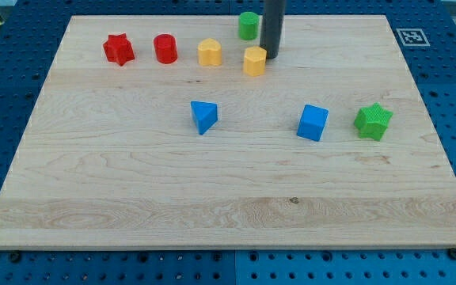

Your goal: Push the green star towards the green circle

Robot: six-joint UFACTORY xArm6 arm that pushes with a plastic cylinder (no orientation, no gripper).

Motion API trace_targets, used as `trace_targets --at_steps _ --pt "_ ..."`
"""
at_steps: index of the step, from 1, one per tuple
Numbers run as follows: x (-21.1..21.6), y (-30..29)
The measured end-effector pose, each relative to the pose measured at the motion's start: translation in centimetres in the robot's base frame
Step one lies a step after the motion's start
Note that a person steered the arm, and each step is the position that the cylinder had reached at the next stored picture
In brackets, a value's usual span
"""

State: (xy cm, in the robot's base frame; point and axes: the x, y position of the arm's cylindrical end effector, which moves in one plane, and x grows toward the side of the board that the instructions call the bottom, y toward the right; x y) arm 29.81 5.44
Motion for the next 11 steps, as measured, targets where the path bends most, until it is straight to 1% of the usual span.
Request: trace_targets --at_steps 1,2,3,4,5,6,7,8,9,10,11 --pt "0.1 -2.3" --pt "0.7 -3.1" --pt "0.8 0.4" --pt "3.3 6.3" --pt "9.0 12.4" --pt "11.5 17.4" --pt "13.1 20.6" --pt "17.3 20.3" --pt "19.4 18.9" --pt "19.4 18.9" --pt "18.6 17.3"
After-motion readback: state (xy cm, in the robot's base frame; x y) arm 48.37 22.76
